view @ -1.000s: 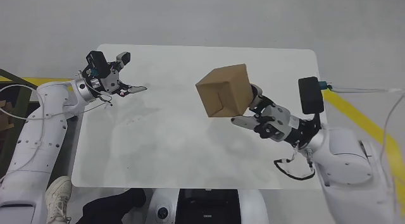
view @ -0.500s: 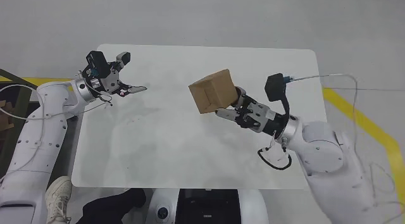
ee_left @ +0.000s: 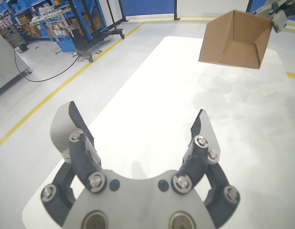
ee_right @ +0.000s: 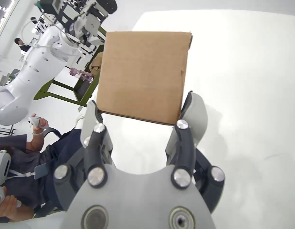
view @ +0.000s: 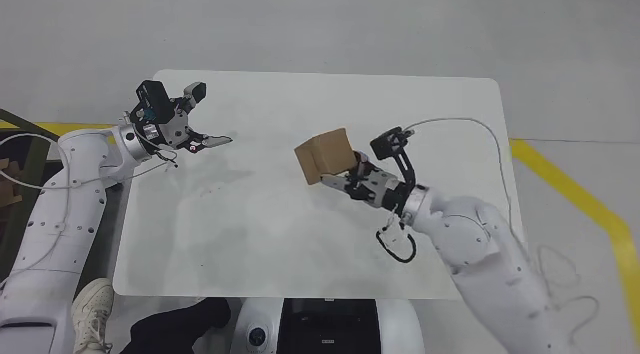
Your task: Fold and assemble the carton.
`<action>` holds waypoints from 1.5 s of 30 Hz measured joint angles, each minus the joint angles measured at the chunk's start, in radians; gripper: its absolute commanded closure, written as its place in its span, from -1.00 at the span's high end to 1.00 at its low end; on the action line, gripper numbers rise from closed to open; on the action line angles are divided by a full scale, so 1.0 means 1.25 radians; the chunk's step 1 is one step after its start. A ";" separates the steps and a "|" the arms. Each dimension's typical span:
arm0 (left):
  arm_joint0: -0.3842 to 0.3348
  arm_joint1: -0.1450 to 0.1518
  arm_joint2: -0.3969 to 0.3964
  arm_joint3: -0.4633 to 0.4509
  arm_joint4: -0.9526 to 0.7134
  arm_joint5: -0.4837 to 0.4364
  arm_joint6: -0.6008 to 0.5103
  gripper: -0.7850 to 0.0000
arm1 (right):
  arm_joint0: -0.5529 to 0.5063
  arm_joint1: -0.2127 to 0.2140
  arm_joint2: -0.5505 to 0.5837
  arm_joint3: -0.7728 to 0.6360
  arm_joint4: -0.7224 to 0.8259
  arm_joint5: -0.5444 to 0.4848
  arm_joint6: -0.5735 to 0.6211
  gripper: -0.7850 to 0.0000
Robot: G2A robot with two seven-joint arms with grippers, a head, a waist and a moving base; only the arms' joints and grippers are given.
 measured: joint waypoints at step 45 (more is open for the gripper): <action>0.000 0.000 0.000 0.000 0.000 0.000 0.000 1.00 | -0.049 -0.030 -0.068 0.020 -0.189 0.115 -0.181 1.00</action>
